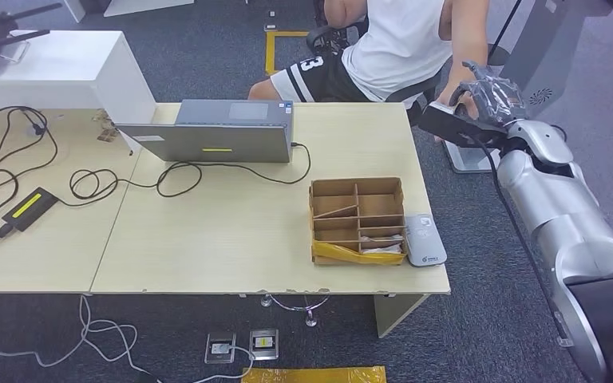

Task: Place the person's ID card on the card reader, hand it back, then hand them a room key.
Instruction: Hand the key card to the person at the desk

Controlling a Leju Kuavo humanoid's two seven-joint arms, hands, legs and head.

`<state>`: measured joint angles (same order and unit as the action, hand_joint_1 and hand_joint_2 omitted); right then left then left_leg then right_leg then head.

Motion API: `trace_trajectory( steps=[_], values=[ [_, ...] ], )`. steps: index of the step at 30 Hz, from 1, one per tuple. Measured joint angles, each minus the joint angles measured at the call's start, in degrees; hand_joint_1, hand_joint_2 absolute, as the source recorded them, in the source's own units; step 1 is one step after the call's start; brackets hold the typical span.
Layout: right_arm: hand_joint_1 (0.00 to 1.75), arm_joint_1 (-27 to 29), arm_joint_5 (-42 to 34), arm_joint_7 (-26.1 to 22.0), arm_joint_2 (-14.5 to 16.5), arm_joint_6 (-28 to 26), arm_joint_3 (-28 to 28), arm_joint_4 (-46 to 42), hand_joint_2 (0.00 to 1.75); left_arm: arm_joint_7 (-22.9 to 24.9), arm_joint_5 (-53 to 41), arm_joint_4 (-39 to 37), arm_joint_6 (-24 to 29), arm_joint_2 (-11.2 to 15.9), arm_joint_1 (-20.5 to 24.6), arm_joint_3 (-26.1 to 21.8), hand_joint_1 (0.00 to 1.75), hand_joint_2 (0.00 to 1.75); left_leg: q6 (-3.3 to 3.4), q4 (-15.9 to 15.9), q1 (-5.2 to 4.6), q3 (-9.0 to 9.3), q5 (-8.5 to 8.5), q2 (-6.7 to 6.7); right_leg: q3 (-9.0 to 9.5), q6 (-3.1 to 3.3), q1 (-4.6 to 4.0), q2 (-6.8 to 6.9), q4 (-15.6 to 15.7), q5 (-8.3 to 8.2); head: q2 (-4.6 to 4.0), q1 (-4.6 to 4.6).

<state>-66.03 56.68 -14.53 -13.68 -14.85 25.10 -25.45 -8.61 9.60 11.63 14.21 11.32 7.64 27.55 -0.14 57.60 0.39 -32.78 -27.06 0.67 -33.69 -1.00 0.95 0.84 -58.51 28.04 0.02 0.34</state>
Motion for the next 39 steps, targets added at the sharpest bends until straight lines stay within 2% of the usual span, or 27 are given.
trace_trajectory(
  steps=[9, 14, 18, 25, 27, 30, 39],
  values=[
    [0.00, 0.01, -0.56, -1.15, 0.39, -3.52, 0.20, 1.52, 1.75, 0.36, 0.38, 0.00, 0.07, -0.13, -0.01, 0.19, 0.00, 1.75, 0.00, 0.00, 0.00, 0.00, 0.00, 0.00, 0.00, 0.00, 0.00, -0.01, 0.00, 0.00, 0.00, 0.00],
    [0.00, -0.25, -4.63, -4.79, 0.86, -4.62, -0.09, 1.76, 1.75, 0.36, 0.66, 0.00, 0.23, -0.18, -0.01, 0.24, 0.00, 1.75, 0.00, 0.00, 0.00, -0.01, 0.00, 0.00, 0.01, 0.00, 0.00, -0.01, -0.01, 0.00, -0.01, 0.00],
    [0.00, -1.72, -12.01, -9.12, 2.07, -2.36, -1.53, 1.43, 1.75, 0.36, 1.12, 0.00, 0.66, -0.26, 0.00, 0.27, 0.00, 1.75, 0.00, 0.00, 0.00, 0.01, 0.00, -0.04, 0.00, 0.00, -0.01, -0.05, -0.01, 0.00, -0.01, -0.01],
    [0.00, -2.53, -19.80, -12.61, 3.65, 2.60, -3.17, -1.07, 1.75, 0.36, 1.64, 0.00, 0.89, -0.38, -0.03, 0.29, 0.00, 1.75, 0.00, 0.00, 0.01, 0.00, 0.01, -0.02, 0.01, 0.00, -0.02, -0.04, -0.01, 0.00, -0.01, 0.00],
    [0.00, -2.05, -24.31, -12.56, 3.91, 5.70, -3.40, -3.80, 1.75, 0.35, 1.93, 0.00, 1.01, -0.39, -0.02, 0.30, 0.00, 1.75, 0.00, 0.00, 0.01, 0.01, 0.01, -0.03, 0.01, 0.01, -0.02, -0.08, -0.01, -0.01, 0.00, 0.01],
    [0.00, -0.03, -29.07, -9.58, 4.01, 9.01, -3.32, -10.69, 1.75, 0.37, 2.22, 0.00, 1.11, -0.40, -0.03, 0.30, 0.00, 1.75, 0.00, 0.00, 0.01, 0.02, 0.01, -0.03, 0.01, 0.01, -0.02, -0.08, -0.01, 0.00, 0.00, 0.00],
    [0.00, 8.29, -30.83, -4.24, 3.77, 12.11, -1.68, -31.31, 1.75, 0.97, 2.77, 0.00, 1.61, -0.46, -0.05, 0.30, 0.00, 1.75, -0.01, 0.00, 0.04, 0.04, 0.00, -0.07, 0.00, 0.01, -0.05, -0.12, 0.00, 0.00, 0.00, 0.01]
  ],
)
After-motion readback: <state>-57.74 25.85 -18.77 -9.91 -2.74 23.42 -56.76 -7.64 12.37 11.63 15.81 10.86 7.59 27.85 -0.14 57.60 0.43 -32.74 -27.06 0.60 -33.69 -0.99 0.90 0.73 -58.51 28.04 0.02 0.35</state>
